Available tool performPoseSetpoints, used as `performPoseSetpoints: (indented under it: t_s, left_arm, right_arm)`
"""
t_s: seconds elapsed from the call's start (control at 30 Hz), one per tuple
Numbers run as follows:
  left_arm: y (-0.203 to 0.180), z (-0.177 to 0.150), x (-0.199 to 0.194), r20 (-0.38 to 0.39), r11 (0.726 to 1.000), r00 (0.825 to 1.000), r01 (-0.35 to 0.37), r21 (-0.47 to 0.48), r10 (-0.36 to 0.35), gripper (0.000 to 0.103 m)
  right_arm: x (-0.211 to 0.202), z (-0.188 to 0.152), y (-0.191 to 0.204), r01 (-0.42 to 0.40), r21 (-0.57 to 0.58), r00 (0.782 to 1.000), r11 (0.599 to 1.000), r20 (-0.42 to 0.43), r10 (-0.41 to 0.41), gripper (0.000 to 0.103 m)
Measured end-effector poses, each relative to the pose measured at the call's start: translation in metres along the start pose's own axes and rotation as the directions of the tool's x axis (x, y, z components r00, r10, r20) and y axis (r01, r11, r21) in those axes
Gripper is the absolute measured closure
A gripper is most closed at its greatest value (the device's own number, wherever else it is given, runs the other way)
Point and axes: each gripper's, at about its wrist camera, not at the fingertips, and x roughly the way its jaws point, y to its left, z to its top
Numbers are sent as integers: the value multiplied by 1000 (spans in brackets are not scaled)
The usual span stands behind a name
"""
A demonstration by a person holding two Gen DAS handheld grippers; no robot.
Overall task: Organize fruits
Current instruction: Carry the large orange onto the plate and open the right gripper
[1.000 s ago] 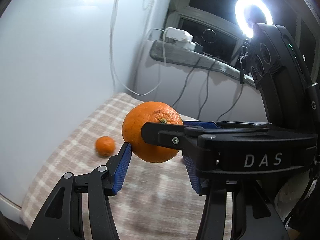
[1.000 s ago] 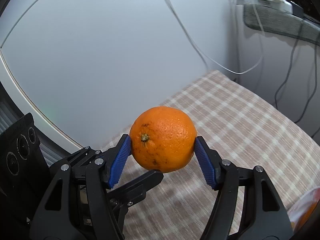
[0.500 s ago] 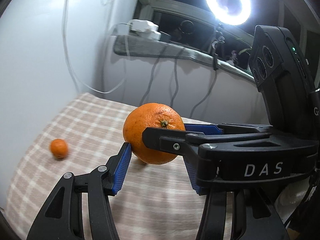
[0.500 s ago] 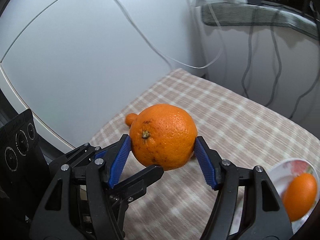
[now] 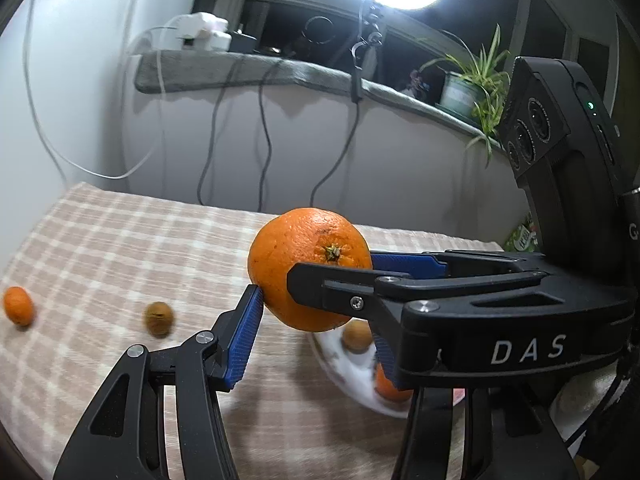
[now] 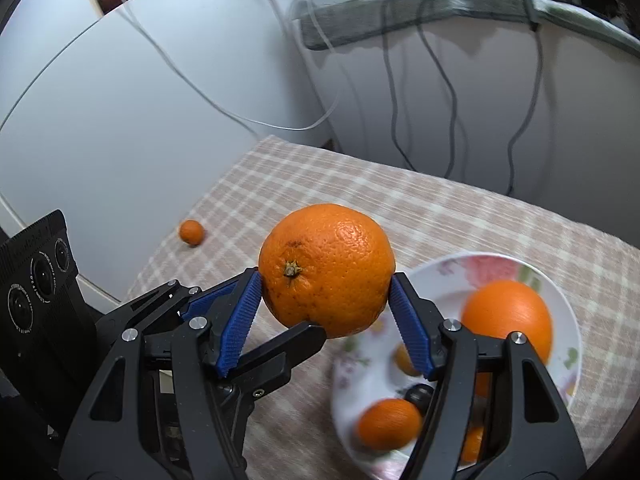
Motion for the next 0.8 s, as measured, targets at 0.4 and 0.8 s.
performPoseSetpoints:
  t_s: [0.4,0.8]
  left_arm:
    - [-14,3,29,-79,996,993,90,3,-90,52]
    - [-18,-5,38,-118,997,991,70,42,-64,52]
  right_arm:
    - [-4,-5,-18,116,4,993,993,-20,-116,35]
    - [-10,-12,-15,165,-30,986,986,6,-165,35]
